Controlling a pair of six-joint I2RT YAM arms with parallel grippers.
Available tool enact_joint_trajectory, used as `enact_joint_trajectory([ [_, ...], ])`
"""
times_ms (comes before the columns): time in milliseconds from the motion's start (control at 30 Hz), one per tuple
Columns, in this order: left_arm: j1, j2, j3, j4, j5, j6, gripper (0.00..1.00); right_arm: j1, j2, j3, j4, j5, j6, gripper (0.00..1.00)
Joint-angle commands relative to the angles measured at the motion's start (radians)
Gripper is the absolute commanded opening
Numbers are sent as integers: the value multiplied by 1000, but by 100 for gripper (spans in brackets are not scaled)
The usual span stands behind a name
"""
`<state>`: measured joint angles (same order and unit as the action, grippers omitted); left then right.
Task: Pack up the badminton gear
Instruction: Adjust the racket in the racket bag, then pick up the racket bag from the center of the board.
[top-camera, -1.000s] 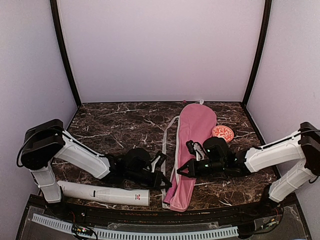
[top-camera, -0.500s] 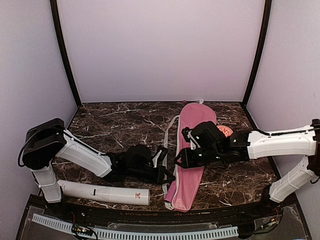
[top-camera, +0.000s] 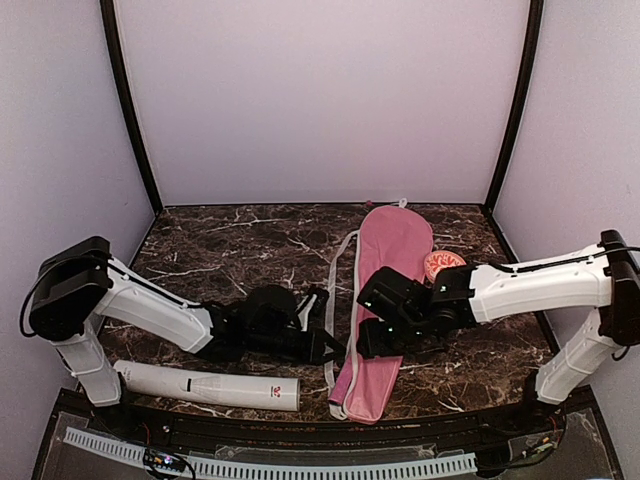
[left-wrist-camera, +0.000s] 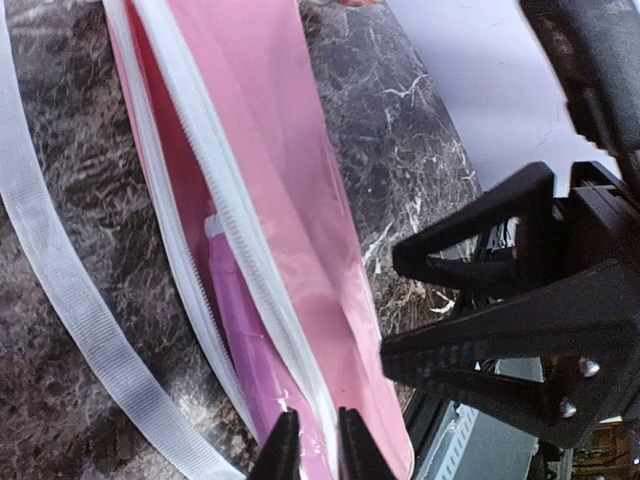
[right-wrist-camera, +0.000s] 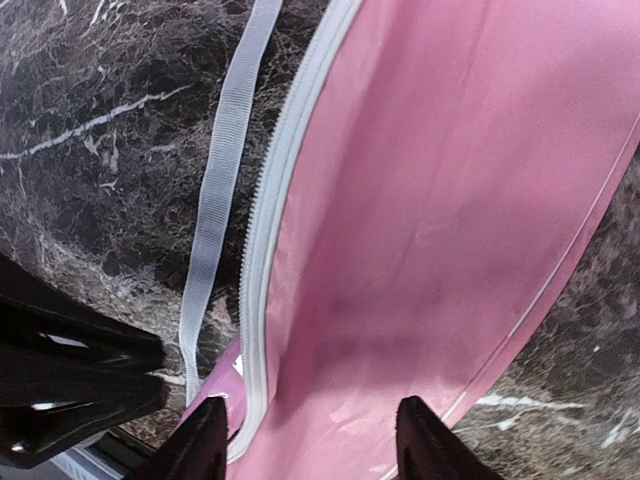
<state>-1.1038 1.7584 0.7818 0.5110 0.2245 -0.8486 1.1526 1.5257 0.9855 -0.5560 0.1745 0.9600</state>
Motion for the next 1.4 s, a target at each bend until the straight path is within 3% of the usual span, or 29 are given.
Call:
enact_joint_trajectory([
  [0,-4,-128,-33,-76,-77,25,19,-4,45,111,-75,92,68,64],
  [167,-2,-196,-52,-150,-134,34,32,-23,192,248,-174,158,104,77],
  [433,9,-258,-77,-193,-135,51,35,-55,432,496,-433,335,128,78],
  [767,30,-326,-124,-192,-124,71,35,-71,556,576,-433,277,82,66],
  [1167,38,-365,-149,-190,-123,74,35,-82,622,552,-386,227,69,60],
  [1267,39,-368,-150,-193,-126,74,35,-90,613,498,-337,193,64,51],
  [1367,41,-369,-148,-196,-128,75,35,-98,587,441,-270,153,63,34],
])
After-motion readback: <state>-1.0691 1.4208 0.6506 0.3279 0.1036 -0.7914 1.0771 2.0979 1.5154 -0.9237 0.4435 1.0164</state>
